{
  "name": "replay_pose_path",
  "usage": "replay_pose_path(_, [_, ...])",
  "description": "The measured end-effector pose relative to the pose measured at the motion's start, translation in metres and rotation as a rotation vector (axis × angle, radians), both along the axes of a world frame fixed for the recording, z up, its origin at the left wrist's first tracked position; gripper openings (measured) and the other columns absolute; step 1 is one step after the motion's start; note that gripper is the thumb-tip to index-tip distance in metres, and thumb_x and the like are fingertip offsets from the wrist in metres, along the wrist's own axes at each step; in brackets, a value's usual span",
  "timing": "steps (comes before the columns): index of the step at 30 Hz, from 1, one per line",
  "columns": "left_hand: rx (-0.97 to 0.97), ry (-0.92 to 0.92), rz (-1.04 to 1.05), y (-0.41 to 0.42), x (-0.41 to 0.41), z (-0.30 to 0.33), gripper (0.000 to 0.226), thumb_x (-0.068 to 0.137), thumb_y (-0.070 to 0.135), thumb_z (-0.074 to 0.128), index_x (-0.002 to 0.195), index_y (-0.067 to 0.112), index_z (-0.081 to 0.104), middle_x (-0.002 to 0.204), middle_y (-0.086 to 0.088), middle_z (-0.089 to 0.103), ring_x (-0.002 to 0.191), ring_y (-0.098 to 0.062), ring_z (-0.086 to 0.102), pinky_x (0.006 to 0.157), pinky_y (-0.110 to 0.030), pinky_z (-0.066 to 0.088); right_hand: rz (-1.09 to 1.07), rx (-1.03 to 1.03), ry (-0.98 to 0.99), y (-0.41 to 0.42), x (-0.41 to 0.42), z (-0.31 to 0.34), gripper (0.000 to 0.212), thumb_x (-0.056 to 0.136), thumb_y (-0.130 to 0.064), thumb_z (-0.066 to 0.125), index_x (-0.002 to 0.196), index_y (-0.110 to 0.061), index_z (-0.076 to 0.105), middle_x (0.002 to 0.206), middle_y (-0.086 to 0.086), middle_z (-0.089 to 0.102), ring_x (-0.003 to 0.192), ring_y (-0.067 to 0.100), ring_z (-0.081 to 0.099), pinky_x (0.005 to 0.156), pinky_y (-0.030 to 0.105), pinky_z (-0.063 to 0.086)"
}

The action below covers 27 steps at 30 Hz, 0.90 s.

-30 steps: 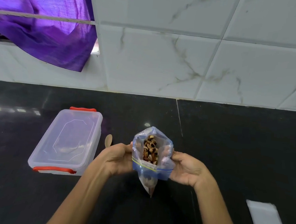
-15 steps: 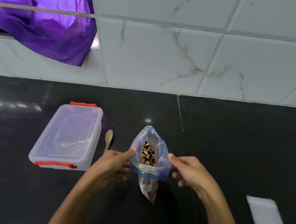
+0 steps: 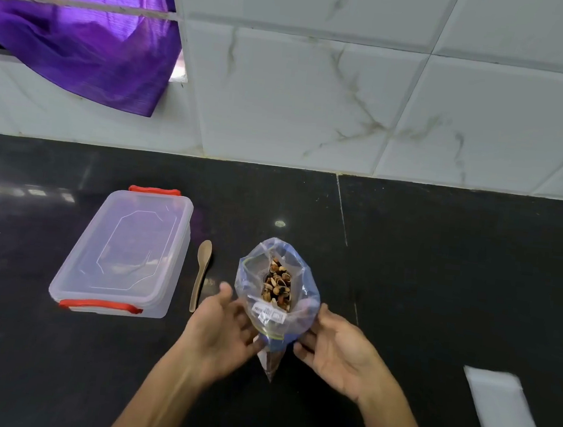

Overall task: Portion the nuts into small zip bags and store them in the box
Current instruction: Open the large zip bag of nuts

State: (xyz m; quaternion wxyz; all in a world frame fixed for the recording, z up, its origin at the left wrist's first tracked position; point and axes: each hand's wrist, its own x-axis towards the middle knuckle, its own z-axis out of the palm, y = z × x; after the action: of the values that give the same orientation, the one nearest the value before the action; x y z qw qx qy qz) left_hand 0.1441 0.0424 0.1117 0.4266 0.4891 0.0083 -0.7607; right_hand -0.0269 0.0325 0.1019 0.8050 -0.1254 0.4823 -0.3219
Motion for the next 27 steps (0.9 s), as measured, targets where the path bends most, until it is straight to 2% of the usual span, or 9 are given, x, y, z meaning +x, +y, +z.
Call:
replay_pose_path(1, [-0.017,-0.064,-0.054,0.003,-0.001,0.001,0.053,0.098,0.049,0.034,0.11,0.005,0.06,0.111,-0.019,0.067,0.109,-0.032,0.059,0.081,-0.041,0.048,0.063,-0.02,0.121,0.001,-0.001,0.003,0.039,0.1,-0.04,0.034,0.108,-0.015,0.062,0.103,0.011,0.07,0.087,0.023,0.066,0.064,0.032,0.048])
replay_pose_path(3, [-0.03,-0.17,-0.142,0.01,-0.003,0.004,0.048,0.089,0.046,0.051,0.109,0.004,0.062,0.11,-0.019,0.067,0.107,-0.032,0.06,0.077,-0.038,0.048,0.199,-0.054,0.368,0.004,-0.001,0.012,0.052,0.093,-0.058,0.036,0.103,-0.015,0.064,0.099,0.009,0.067,0.079,0.02,0.063,0.058,0.028,0.047])
replay_pose_path(7, [0.0,-0.218,-0.204,0.021,-0.009,0.012,0.019,0.086,0.018,0.063,0.096,0.002,0.065,0.1,-0.019,0.064,0.093,-0.03,0.059,0.072,-0.037,0.049,0.341,-0.125,0.547,0.012,0.003,0.023,0.048,0.084,-0.055,0.056,0.093,-0.009,0.065,0.076,0.003,0.062,0.055,0.009,0.057,0.047,0.021,0.045])
replay_pose_path(12, [0.0,-0.06,-0.066,0.025,-0.016,-0.002,0.019,0.095,0.014,0.051,0.099,0.004,0.067,0.097,-0.017,0.068,0.09,-0.027,0.058,0.073,-0.034,0.047,0.202,-0.132,0.397,0.014,0.009,0.02,0.027,0.091,-0.027,0.06,0.1,-0.003,0.067,0.075,0.006,0.066,0.057,0.012,0.062,0.049,0.022,0.051])
replay_pose_path(15, [0.004,0.098,-0.004,0.029,-0.019,-0.003,0.034,0.1,0.02,0.035,0.11,0.003,0.064,0.096,-0.018,0.068,0.082,-0.025,0.055,0.076,-0.035,0.043,0.113,-0.123,0.213,0.017,0.012,0.019,0.028,0.092,-0.02,0.057,0.103,0.005,0.063,0.075,0.012,0.065,0.059,0.015,0.064,0.05,0.023,0.055])
replay_pose_path(17, [-0.083,0.166,-0.024,0.029,-0.019,-0.002,0.047,0.096,0.034,0.035,0.116,0.004,0.066,0.097,-0.017,0.066,0.078,-0.023,0.052,0.075,-0.034,0.04,0.097,-0.146,0.194,0.018,0.014,0.019,0.025,0.092,-0.019,0.057,0.1,0.003,0.063,0.074,0.013,0.065,0.06,0.015,0.063,0.051,0.023,0.055])
replay_pose_path(20, [-0.14,-0.026,-0.13,0.024,-0.023,0.001,0.06,0.086,0.055,0.045,0.113,0.008,0.07,0.093,-0.013,0.068,0.079,-0.023,0.056,0.076,-0.036,0.042,0.14,-0.247,0.336,0.02,0.016,0.021,0.017,0.093,-0.018,0.056,0.102,-0.006,0.064,0.079,0.009,0.069,0.063,0.013,0.066,0.054,0.022,0.055])
replay_pose_path(23, [-0.069,-0.36,-0.276,0.021,-0.028,0.008,0.056,0.075,0.051,0.063,0.116,0.012,0.062,0.096,-0.012,0.069,0.086,-0.024,0.062,0.083,-0.037,0.049,0.212,-0.4,0.511,0.023,0.015,0.024,0.014,0.094,-0.018,0.054,0.106,-0.016,0.063,0.089,0.002,0.072,0.069,0.007,0.069,0.058,0.019,0.053])
replay_pose_path(27, [0.002,-0.444,-0.314,0.021,-0.021,0.009,0.037,0.087,0.04,0.061,0.104,0.007,0.064,0.089,-0.015,0.07,0.076,-0.024,0.061,0.063,-0.031,0.045,0.268,-0.511,0.628,0.024,0.014,0.025,0.013,0.095,-0.018,0.054,0.105,-0.022,0.062,0.095,-0.001,0.069,0.075,0.003,0.069,0.061,0.017,0.053])
